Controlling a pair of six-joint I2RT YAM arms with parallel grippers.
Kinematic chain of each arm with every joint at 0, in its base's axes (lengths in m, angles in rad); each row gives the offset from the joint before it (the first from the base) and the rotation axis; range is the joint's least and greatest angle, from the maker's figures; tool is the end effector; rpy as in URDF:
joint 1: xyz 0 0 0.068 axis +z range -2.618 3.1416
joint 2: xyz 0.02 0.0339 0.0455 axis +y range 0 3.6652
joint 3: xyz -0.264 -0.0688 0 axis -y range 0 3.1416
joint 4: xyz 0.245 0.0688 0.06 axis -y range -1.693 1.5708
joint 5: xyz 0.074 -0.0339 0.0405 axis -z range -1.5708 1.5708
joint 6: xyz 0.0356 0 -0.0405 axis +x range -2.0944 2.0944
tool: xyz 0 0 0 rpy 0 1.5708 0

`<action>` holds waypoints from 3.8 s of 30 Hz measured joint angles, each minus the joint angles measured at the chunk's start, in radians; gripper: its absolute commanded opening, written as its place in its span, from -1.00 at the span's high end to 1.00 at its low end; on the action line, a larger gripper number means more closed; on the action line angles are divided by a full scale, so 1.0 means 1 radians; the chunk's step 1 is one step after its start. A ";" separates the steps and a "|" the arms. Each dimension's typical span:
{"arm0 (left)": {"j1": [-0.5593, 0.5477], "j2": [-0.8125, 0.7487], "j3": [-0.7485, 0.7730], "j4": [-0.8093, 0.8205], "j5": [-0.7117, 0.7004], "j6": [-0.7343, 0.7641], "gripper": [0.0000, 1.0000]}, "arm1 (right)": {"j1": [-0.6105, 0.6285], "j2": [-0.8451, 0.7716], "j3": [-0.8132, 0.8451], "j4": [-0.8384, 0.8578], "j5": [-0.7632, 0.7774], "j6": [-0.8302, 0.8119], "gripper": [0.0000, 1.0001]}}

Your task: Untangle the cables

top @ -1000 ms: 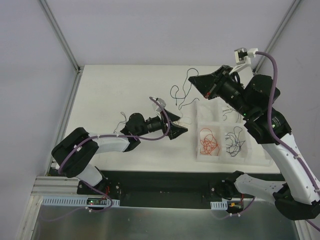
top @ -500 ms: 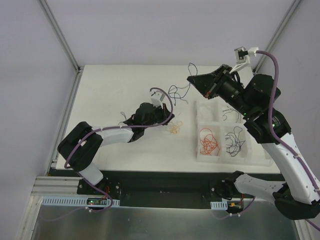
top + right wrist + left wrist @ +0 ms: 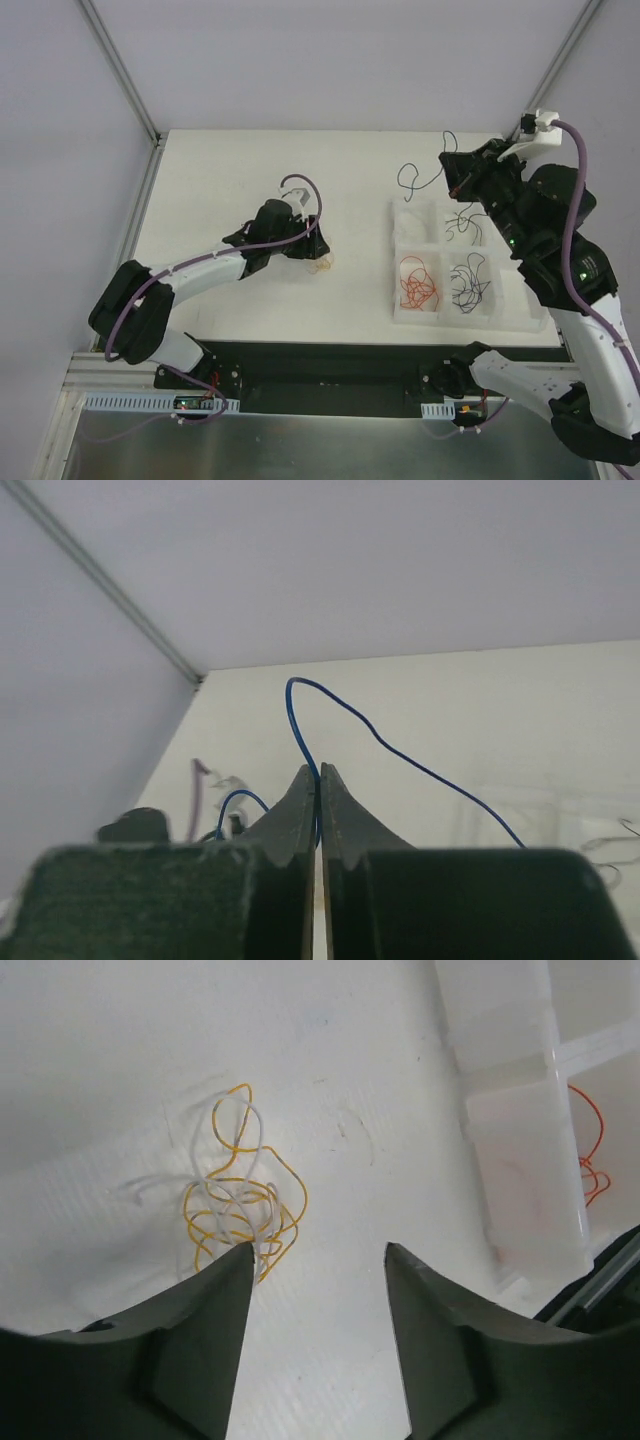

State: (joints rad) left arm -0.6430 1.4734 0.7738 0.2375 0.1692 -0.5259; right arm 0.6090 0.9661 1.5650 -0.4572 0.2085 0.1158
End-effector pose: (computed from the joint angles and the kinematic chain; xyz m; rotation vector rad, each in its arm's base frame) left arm 0.2510 -0.1955 0.2158 0.2380 2.1351 -0.8846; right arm 0.1241 0.0776 0.5337 -0.1827 1.4358 0.4467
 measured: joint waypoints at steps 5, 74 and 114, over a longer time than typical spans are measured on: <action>0.016 -0.109 0.073 -0.145 0.067 0.037 -0.50 | -0.130 -0.002 -0.100 -0.089 0.072 -0.031 0.99; -0.216 -0.375 0.193 -0.459 -0.468 0.620 -0.84 | -0.960 0.432 -0.029 -0.173 -0.028 0.076 0.99; 0.097 -0.056 0.250 -0.487 -0.117 0.311 -0.44 | -0.337 0.292 -0.511 0.093 -0.311 0.020 -0.56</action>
State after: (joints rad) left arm -0.5465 1.4170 1.0241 -0.2493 0.0517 -0.2153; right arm 0.2722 1.2579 1.0538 -0.3641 -0.1024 0.1356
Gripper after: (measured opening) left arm 0.771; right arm 0.780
